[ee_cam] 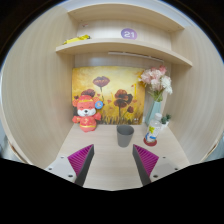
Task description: Pour water
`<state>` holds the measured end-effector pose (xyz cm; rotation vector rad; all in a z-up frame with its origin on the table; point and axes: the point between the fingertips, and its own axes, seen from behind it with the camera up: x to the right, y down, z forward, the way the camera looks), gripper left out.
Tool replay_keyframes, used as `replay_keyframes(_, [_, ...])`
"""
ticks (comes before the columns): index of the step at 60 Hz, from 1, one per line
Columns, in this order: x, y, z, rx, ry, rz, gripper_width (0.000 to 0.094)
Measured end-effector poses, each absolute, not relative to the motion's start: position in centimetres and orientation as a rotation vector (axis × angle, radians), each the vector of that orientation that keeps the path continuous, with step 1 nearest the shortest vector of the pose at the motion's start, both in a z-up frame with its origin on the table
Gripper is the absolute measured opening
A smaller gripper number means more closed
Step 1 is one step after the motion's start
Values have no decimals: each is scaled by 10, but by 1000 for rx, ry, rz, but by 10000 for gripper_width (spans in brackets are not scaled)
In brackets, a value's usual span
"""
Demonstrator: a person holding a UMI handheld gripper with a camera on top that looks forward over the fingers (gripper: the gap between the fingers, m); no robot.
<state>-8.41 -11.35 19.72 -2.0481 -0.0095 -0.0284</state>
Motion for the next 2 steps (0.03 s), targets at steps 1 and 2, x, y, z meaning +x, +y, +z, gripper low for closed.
replay_keyframes(1, [-85, -114, 198, -2047, -10, -29, 796])
replay_keyframes(2, [-85, -115, 199, -2044, -11, -31, 795])
